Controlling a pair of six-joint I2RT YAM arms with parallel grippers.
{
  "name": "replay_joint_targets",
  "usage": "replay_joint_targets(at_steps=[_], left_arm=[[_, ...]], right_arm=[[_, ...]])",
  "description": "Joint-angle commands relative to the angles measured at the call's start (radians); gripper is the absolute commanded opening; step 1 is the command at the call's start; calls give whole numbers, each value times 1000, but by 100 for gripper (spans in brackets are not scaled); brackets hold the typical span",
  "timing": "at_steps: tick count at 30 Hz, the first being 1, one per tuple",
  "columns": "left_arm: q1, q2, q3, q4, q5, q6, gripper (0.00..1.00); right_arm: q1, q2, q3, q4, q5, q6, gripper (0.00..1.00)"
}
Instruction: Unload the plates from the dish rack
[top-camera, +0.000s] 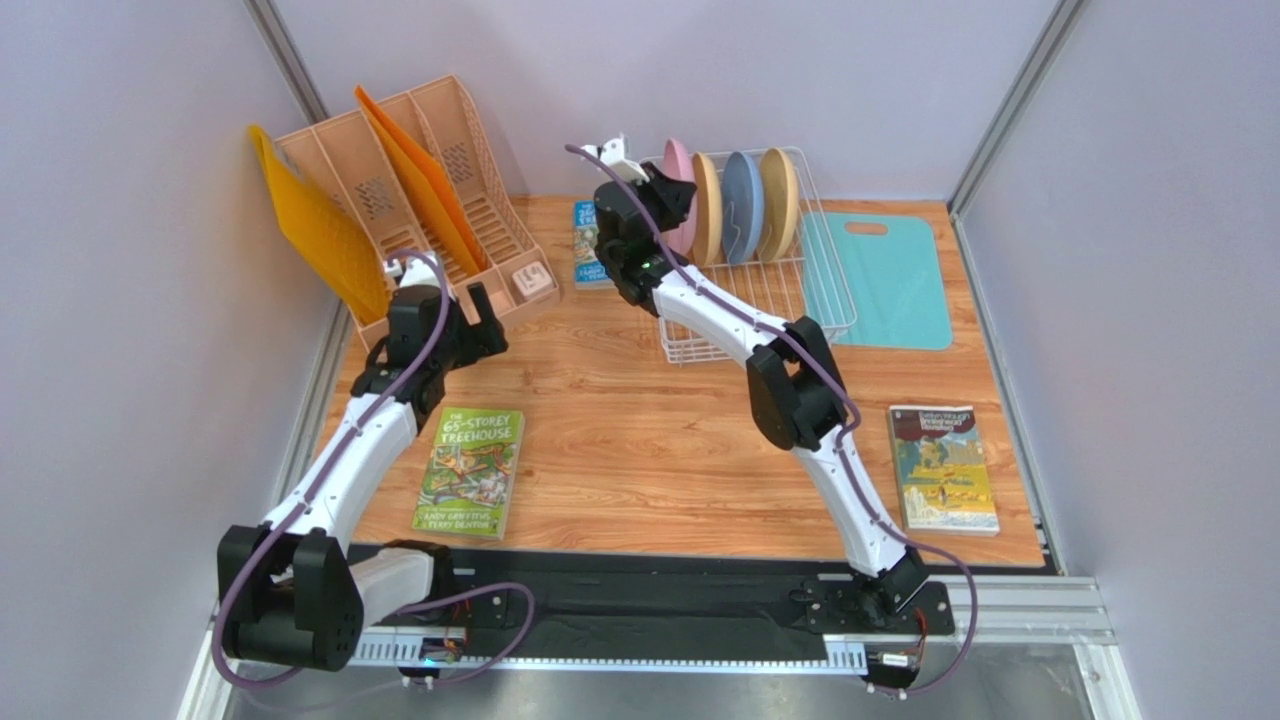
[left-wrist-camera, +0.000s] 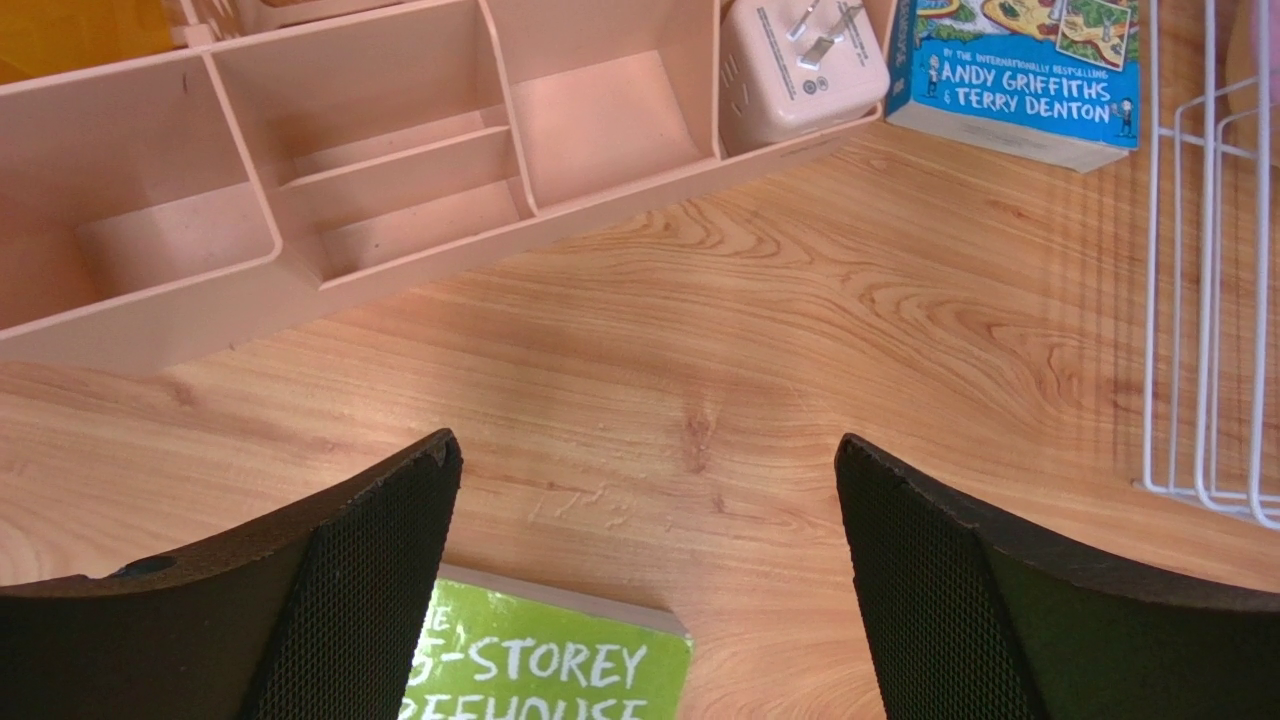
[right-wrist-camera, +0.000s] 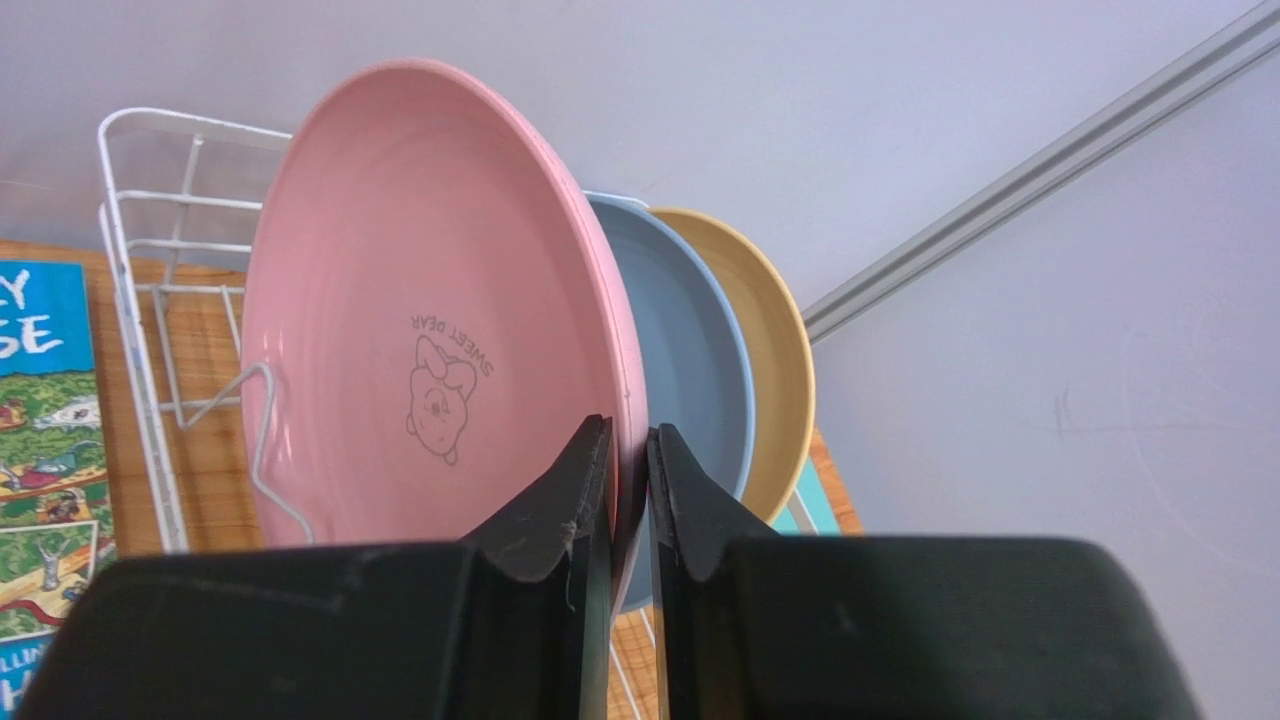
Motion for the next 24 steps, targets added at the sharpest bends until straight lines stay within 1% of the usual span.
replay_joint_targets(at_steps=[1, 4, 8, 11, 13, 14, 15, 16, 17, 18, 19, 20, 21, 22, 23, 24], left_arm=[[-5, -24, 11, 9, 54, 1, 100], [-5, -27, 14, 7, 81, -1, 100], [-5, -39, 14, 13, 106, -7, 99], [-5, -59, -1, 39, 143, -10, 100], [-5, -82, -12, 67, 192, -10, 100], [-5, -88, -10, 67, 211, -13, 100], [-5, -93, -6, 61, 259, -15, 99], [-5, -94, 11, 41, 288, -16, 100], [-5, -90, 20, 33, 325, -15, 100], [-5, -88, 25, 39, 410, -15, 100], [-6, -87, 22, 64, 448, -21, 100], [-6, -91, 14, 81, 486, -30, 100], [-8, -96, 5, 101, 549, -51, 99], [-9, -103, -21, 146, 572, -65, 99], [-9, -122, -38, 173, 610, -82, 99], [-17, -134, -55, 188, 627, -106, 100]], right_arm=[[17, -207, -75, 114, 47, -51, 0], [26, -290, -152, 109, 40, -19, 0], [34, -345, -198, 77, 28, -1, 0], [43, -373, -236, 95, 47, -14, 0], [54, -432, -281, 69, 44, 24, 0], [58, -463, -325, -22, 37, 122, 0], [66, -533, -340, -108, -4, 214, 0], [69, -571, -351, -195, -24, 298, 0], [71, -609, -377, -403, -57, 375, 0], [72, -685, -391, -484, -132, 528, 0], [72, -722, -406, -558, -168, 591, 0], [71, -761, -419, -701, -217, 660, 0], [75, -837, -464, -751, -302, 752, 0], [77, -876, -494, -818, -338, 793, 0], [84, -914, -520, -849, -381, 822, 0], [89, -981, -582, -874, -448, 850, 0]])
